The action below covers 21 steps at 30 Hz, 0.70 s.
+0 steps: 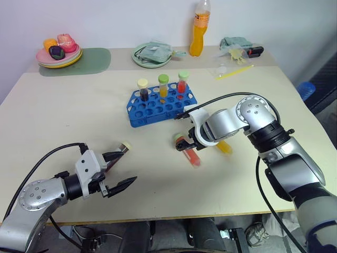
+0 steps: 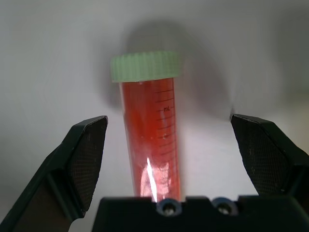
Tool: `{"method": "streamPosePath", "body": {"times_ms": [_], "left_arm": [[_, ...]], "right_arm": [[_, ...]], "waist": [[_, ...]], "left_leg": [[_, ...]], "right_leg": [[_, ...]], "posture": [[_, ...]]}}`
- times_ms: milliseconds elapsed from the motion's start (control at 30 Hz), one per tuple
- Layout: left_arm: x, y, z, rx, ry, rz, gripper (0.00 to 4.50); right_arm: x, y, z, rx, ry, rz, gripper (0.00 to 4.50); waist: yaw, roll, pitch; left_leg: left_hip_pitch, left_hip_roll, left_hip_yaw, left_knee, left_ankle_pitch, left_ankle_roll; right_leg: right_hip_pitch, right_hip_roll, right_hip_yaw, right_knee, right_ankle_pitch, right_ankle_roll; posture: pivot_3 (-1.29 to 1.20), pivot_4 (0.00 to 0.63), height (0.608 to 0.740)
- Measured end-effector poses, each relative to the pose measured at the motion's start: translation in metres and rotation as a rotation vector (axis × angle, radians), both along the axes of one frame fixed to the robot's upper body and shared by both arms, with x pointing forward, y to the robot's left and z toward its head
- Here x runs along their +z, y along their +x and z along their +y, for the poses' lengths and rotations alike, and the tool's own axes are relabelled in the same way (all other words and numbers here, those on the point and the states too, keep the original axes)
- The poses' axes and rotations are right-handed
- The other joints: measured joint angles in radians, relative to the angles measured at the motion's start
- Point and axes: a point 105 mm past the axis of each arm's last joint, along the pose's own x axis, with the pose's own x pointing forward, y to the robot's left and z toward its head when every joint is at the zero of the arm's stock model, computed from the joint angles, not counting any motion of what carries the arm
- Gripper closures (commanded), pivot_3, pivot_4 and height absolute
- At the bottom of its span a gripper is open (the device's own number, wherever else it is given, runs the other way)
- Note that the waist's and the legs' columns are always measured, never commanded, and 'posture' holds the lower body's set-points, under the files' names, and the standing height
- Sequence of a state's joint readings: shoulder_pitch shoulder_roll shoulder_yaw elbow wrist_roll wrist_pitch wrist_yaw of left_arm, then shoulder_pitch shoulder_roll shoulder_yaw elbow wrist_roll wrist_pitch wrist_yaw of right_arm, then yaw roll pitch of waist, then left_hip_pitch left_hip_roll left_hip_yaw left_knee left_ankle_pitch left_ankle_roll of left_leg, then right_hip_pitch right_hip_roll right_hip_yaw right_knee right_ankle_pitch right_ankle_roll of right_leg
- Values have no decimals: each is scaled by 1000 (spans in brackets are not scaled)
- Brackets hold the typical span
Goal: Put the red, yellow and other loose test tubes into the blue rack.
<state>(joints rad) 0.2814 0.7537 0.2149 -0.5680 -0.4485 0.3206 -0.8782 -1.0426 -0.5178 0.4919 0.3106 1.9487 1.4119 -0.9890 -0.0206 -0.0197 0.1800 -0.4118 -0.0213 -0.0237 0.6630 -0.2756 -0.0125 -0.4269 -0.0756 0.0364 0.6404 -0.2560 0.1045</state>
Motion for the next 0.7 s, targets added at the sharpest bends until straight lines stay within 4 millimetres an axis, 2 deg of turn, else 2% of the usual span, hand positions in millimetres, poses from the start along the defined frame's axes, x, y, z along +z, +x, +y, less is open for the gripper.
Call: {"method": "streamPosePath", "body": {"times_ms": [167,433,533,600,700], "left_arm": [[0,0,0,2,1,-3,0],[0,1,1,14,-6,-6,0],[1,2,0,27,-16,-14,0],[2,4,1,57,-37,-27,0],[11,13,7,141,-94,-86,0]], "right_arm": [[-1,-2,9,18,20,6,3371],[8,-4,16,46,98,9,3371],[19,-4,18,70,144,-25,3371],[47,-5,27,136,252,-137,3371],[116,8,31,177,462,-510,3371]], "waist": [[0,0,0],[0,0,0],[1,1,1],[2,2,1],[4,1,1]], "left_leg": [[0,1,0,0,0,0],[0,1,0,0,0,0],[0,1,0,0,0,0],[0,1,0,0,0,0],[-1,2,-1,0,0,0]], "right_leg": [[0,1,0,0,0,0],[0,1,0,0,0,0],[0,1,0,0,0,0],[0,1,-1,0,0,1],[0,5,-2,-2,1,3]], "posture": [[0,150,729],[0,150,729],[0,150,729],[0,150,729],[0,150,729]]}}
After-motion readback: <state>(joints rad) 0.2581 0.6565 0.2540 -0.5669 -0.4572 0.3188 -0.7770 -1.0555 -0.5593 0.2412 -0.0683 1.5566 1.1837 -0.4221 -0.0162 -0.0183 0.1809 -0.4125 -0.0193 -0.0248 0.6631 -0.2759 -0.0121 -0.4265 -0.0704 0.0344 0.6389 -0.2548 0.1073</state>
